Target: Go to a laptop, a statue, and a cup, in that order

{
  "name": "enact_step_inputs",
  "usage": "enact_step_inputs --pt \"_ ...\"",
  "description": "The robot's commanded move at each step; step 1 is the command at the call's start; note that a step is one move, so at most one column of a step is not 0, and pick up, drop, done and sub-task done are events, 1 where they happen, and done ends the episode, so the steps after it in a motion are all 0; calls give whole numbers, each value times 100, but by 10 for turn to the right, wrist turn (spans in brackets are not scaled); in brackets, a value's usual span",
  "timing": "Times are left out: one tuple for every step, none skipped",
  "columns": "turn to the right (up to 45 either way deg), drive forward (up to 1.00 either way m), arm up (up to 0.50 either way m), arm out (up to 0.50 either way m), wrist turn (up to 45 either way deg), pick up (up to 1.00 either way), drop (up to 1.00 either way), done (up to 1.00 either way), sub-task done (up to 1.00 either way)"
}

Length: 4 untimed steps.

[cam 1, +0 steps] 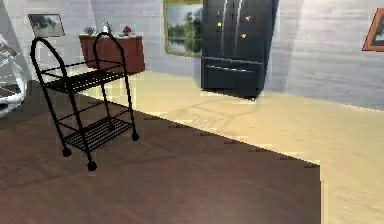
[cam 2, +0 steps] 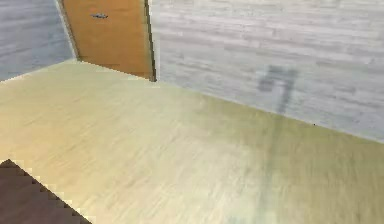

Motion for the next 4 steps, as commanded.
enact_step_inputs --pt "-450 0 0 0 0 0 0 0 0" --pt "-180 0 0 0 0 0 0 0 0" --pt "0 100 0 0 0 0 0 0 0" --pt "-30 0 0 0 0 0 0 0 0"
